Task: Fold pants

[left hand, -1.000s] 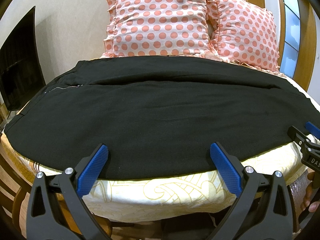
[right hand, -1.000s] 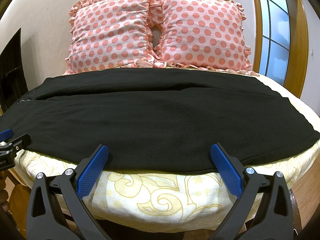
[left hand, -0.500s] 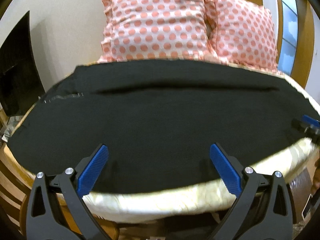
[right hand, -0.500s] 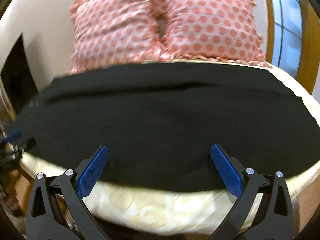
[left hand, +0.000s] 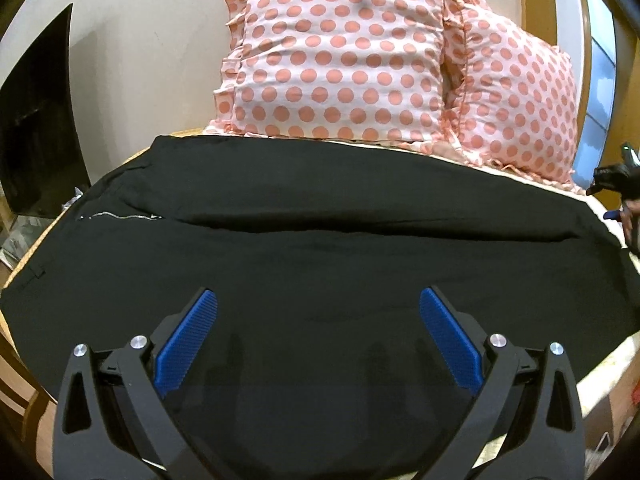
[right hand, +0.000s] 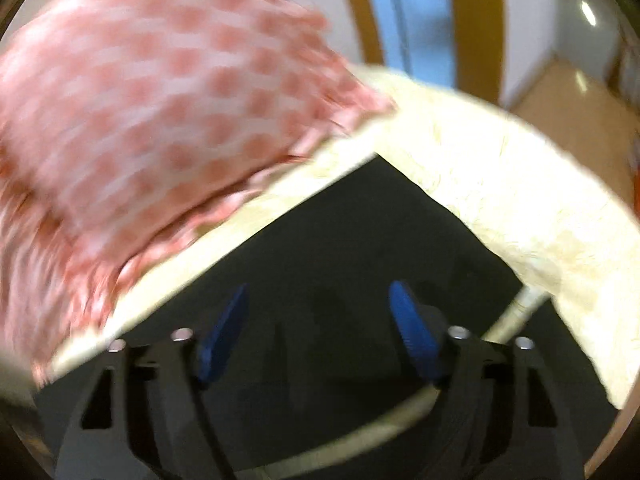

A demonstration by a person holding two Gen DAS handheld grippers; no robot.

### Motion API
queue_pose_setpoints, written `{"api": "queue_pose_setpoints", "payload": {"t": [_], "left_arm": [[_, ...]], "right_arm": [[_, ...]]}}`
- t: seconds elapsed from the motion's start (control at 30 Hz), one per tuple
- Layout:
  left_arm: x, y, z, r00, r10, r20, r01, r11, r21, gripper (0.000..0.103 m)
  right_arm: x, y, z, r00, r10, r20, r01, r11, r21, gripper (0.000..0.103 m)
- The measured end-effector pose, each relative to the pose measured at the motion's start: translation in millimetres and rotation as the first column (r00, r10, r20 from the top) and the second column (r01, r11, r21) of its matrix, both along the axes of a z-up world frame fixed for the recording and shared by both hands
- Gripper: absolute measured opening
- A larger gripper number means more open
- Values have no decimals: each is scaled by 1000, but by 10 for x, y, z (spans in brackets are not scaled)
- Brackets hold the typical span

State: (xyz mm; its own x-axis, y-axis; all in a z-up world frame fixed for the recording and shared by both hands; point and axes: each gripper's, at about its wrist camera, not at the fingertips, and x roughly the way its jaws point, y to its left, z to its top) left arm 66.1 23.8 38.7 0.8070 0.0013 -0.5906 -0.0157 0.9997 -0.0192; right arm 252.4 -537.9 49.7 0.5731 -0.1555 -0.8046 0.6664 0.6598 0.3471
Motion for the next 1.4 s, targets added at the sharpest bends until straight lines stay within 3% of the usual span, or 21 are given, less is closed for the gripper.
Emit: {"api": "queue_pose_setpoints", "payload": {"t": [0.07, 0.23, 0.33, 0.4, 0.5, 0.53, 0.63, 0.73, 0.83, 0.97, 1.1, 1.17, 1.23, 1.3, 1.37, 1.4], "left_arm": [[53, 31, -3, 1000, 11, -5, -11, 1000, 5, 101], [159, 94, -1, 1000, 24, -17, -24, 1000, 5, 101], [211, 110, -21, 999, 10, -39, -10, 1000, -1, 101], [215, 117, -23, 999, 2, -42, -2, 1000, -6, 101], [212, 121, -25, 999, -5, -40, 5, 1000, -8, 101], [217, 125, -26, 999, -7, -41, 7, 1000, -13, 101], [215, 130, -29, 999, -13, -42, 12, 1000, -24, 101], [206, 120, -25, 999, -12, -42, 11, 1000, -29, 101], [208, 122, -19, 999, -11, -43, 10, 999, -34, 101], [209, 121, 8, 999, -13, -41, 11, 999, -45, 101], [174, 101, 69, 1000, -22, -16, 21, 999, -50, 101], [180, 94, 77, 1000, -26, -9, 26, 998, -51, 101], [227, 85, 80, 999, -27, -19, 26, 998, -51, 101], [253, 69, 91, 999, -23, -24, 22, 998, -55, 101], [245, 61, 100, 1000, -18, -22, 17, 998, -62, 101], [227, 53, 96, 1000, -18, -21, 16, 998, -65, 101]], "right_arm": [[247, -131, -100, 997, -56, -45, 58, 998, 26, 67], [652, -207, -139, 983, -158, -96, 154, 987, -45, 67], [836, -193, -166, 971, -173, -165, 148, 977, -154, 67], [833, -112, -195, 968, -163, -193, 116, 966, -233, 61], [609, -97, -205, 982, -145, -125, 113, 966, -231, 44], [547, -140, -210, 986, -139, -95, 116, 970, -213, 34], [240, -295, -214, 992, -126, 1, 125, 987, -101, 13], [-82, -346, -193, 985, -111, 133, 110, 994, 11, 6], [-440, -342, -58, 961, -77, 266, 74, 997, 19, 5], [-934, -231, 96, 923, -57, 380, 46, 998, 40, 3], [-1576, -102, 201, 884, -52, 465, 52, 999, 14, 3], [-1655, -136, 156, 897, -70, 436, 62, 998, 34, 4], [-1512, -273, 47, 917, -90, 389, 37, 989, 141, 5], [-1309, -288, 40, 929, -74, 363, 10, 985, 173, 6], [-1055, -241, 90, 946, -47, 321, 7, 992, 123, 29], [-886, -220, 101, 956, -40, 290, 10, 994, 105, 66]]}}
